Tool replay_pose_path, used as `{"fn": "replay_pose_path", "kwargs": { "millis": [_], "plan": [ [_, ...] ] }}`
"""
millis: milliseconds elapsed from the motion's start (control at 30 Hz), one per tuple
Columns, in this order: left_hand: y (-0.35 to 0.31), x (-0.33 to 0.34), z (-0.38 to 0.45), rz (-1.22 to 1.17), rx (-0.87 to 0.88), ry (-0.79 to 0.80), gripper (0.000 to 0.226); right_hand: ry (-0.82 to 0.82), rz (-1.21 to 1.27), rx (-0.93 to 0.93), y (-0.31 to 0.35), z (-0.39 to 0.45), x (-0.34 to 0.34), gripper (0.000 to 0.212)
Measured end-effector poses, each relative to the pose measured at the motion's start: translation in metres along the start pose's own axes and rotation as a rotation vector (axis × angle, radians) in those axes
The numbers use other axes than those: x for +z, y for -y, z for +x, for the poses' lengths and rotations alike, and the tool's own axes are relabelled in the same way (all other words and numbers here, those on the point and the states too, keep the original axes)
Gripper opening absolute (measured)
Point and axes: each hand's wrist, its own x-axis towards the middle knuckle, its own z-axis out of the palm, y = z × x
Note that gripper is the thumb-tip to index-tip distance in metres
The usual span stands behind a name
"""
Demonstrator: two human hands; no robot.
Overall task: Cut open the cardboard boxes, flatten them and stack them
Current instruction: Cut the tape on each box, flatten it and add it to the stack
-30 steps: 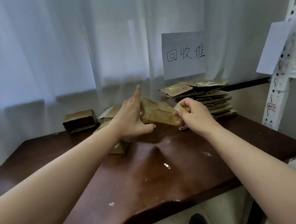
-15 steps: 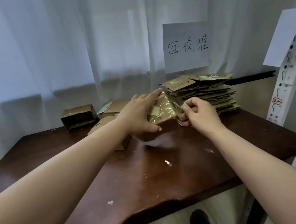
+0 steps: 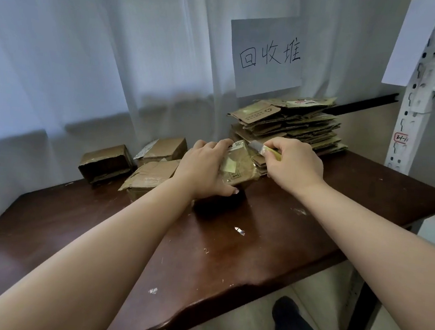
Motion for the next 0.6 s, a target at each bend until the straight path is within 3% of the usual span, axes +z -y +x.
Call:
{"fn": "replay_pose_path", "kwargs": {
  "millis": [367, 600],
  "plan": [
    [0.002, -0.001, 0.001, -0.025, -0.007, 0.017, 0.112, 0.016, -0.029, -0.013, 0.005, -0.001, -0.001, 0.022],
    [0.002, 0.0, 0.003, -0.008, 0.008, 0.049, 0.111, 0.101, -0.257, -0.091, 0.015, 0.006, -0.006, 0.028]
  ]
}}
